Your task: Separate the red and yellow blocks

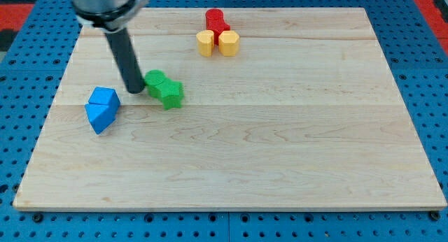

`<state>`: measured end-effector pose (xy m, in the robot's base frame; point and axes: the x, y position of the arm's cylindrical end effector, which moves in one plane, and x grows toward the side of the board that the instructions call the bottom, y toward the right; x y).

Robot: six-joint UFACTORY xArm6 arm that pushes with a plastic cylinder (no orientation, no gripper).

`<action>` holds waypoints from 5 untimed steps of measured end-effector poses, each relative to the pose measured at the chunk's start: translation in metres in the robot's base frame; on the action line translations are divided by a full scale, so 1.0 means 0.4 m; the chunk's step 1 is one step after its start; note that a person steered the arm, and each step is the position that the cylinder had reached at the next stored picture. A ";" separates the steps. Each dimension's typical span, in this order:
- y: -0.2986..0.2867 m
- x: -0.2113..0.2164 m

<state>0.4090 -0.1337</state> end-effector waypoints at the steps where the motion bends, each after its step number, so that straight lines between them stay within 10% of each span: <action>1: 0.060 0.000; 5: 0.098 -0.270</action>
<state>0.3010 -0.0944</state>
